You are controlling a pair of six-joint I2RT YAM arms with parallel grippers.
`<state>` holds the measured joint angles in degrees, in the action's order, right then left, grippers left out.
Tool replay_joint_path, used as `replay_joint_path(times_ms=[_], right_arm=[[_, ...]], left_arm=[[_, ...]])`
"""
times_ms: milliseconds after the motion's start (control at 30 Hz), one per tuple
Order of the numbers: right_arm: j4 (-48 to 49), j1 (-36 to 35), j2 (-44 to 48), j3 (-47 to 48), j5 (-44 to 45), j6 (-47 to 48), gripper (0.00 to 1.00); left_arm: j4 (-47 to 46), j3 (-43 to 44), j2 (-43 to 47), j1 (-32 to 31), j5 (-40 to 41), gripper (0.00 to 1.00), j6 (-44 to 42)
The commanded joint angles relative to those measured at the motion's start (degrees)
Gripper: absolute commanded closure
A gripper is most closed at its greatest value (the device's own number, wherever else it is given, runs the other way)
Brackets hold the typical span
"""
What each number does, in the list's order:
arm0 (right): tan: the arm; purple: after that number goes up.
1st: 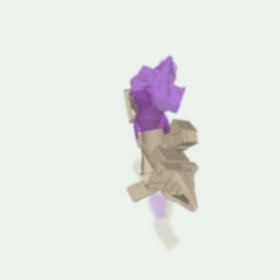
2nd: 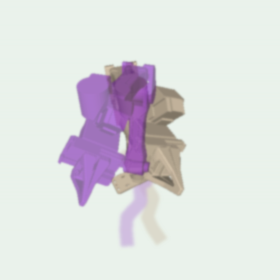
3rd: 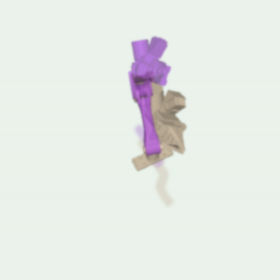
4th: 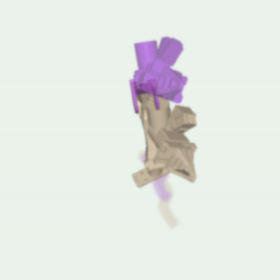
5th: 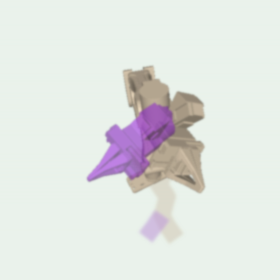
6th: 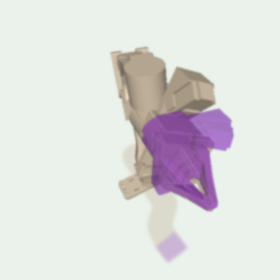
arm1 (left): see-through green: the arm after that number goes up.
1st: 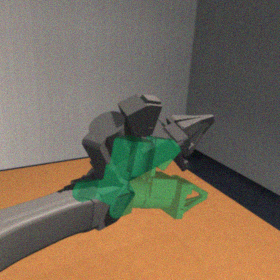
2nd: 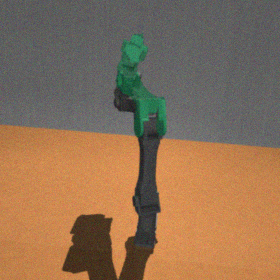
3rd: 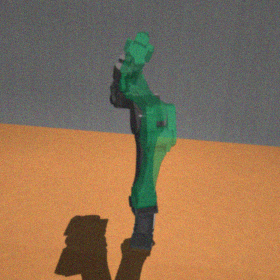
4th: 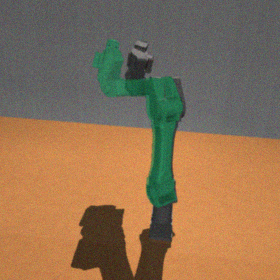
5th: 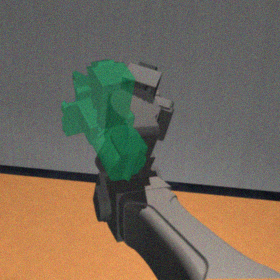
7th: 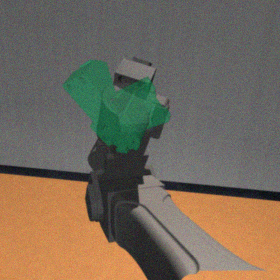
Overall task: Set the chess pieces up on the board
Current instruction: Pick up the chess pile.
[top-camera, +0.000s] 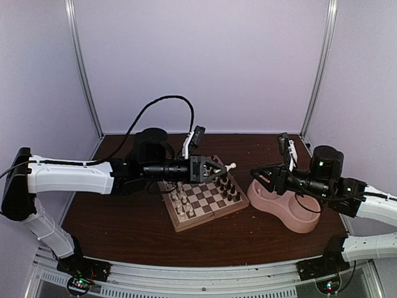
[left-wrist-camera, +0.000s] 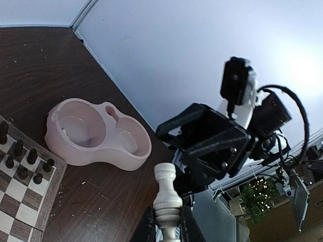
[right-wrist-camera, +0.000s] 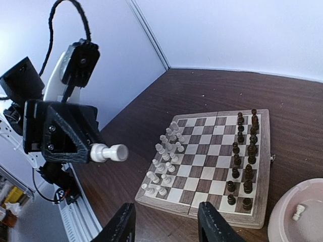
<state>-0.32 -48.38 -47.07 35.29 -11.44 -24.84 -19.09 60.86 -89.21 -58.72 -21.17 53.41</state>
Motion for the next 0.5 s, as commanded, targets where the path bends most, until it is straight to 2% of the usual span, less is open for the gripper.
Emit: replay_joint_path(times_ms=[0,200,467], right_arm=[[8.7,5.0,-3.3,2.1,-19.1,-11.8,0.55],[21.6,5.2,-8.8,3.2,-29.7,-19.8,0.53],[25.7,5.1,-12.1,4.1,-34.0,-22.2,0.53]], left_arm=[[0.5,0.8,3.2,0.7,-6.5,0.93,-4.0],[2.6,2.6,4.3,0.6,-11.6,0.94,-5.9],[4.2,2.8,5.2,0.6,-11.5,0.93,-6.6]])
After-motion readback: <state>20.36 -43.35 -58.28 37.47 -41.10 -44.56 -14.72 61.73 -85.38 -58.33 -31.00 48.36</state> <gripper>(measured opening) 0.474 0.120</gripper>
